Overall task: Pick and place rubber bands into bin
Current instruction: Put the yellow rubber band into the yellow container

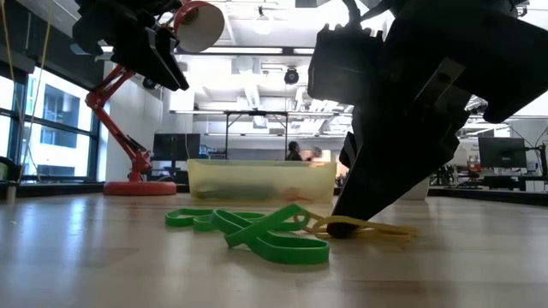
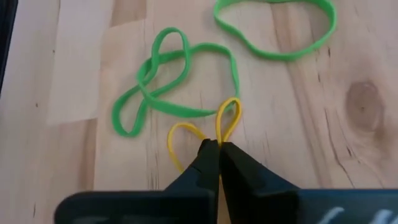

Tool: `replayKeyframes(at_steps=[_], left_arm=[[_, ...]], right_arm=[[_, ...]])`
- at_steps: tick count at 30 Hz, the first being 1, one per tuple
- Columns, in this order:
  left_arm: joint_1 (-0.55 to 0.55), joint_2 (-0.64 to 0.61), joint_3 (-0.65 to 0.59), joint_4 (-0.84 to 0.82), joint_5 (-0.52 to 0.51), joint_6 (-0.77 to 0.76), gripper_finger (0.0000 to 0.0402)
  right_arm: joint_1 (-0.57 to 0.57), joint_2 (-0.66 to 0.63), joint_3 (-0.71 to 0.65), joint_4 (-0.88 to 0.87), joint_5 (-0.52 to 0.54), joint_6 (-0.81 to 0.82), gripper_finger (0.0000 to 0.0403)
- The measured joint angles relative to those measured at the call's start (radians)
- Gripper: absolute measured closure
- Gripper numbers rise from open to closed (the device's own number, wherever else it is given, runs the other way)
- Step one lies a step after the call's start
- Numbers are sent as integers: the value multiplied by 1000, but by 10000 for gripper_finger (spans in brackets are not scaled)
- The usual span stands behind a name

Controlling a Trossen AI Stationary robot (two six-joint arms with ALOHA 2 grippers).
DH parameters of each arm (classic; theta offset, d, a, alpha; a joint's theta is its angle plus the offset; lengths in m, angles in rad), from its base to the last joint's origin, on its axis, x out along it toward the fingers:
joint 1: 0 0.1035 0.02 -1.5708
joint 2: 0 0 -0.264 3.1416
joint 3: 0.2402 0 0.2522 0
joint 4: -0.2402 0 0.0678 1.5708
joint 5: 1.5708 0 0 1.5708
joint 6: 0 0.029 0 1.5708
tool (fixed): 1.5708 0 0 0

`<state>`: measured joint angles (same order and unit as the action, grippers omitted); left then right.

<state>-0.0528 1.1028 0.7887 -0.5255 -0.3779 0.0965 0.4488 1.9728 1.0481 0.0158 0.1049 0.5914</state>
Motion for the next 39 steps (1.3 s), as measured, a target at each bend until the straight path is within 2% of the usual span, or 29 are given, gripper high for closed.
replayKeyframes(at_steps=[21,31,39], left_arm=[[0,0,0,0,3,2,213],[0,0,0,0,3,4,213],[0,0,0,1,2,3,213]], right_arm=[[-12,-188,-2,-85,120,-31,402],[-65,-315,0,-79,208,-137,403],[-142,-427,0,-77,284,-289,403]])
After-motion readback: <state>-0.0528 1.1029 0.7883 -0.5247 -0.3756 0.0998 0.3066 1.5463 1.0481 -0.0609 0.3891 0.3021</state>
